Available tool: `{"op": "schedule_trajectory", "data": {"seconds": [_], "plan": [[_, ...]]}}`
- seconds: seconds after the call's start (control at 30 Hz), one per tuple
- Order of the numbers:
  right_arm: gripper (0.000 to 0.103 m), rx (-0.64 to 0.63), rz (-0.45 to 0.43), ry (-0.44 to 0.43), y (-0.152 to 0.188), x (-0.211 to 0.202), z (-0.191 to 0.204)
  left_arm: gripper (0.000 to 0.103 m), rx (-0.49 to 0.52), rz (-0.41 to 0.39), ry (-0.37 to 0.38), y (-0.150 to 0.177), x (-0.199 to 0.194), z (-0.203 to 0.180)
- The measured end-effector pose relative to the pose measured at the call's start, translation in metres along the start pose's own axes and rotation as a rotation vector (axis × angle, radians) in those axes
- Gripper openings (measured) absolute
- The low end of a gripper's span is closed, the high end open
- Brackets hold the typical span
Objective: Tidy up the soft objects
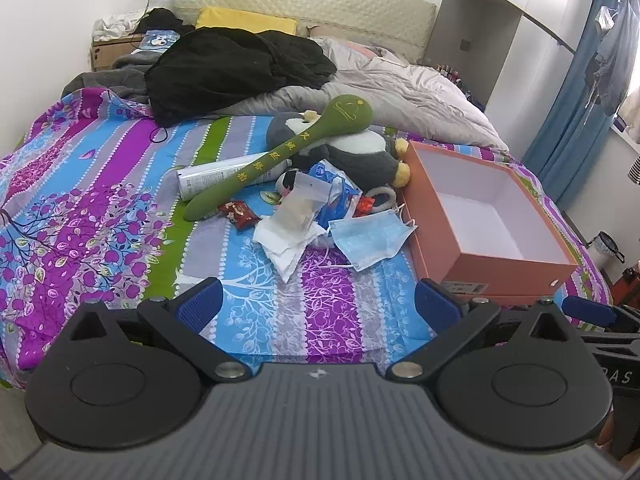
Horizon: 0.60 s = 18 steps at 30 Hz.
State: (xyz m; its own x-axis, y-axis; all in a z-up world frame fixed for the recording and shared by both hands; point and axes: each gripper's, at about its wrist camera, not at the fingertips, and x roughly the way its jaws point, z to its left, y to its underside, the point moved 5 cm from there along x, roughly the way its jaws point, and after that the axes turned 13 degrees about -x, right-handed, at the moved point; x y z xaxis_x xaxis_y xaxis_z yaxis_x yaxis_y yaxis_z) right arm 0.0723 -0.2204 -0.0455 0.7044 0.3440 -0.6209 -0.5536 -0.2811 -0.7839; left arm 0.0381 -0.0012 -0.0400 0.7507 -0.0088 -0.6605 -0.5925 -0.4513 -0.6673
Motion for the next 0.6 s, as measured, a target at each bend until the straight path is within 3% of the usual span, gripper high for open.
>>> {"op": "schedule_trajectory", "data": {"seconds": [0.6], "plan": [[0.103, 0.006, 0.01, -0.006, 0.0009, 0.0027, 0.0014, 0.103, 0.004, 0.0, -0.003, -0.0011, -0.0019, 0.0013]]}}
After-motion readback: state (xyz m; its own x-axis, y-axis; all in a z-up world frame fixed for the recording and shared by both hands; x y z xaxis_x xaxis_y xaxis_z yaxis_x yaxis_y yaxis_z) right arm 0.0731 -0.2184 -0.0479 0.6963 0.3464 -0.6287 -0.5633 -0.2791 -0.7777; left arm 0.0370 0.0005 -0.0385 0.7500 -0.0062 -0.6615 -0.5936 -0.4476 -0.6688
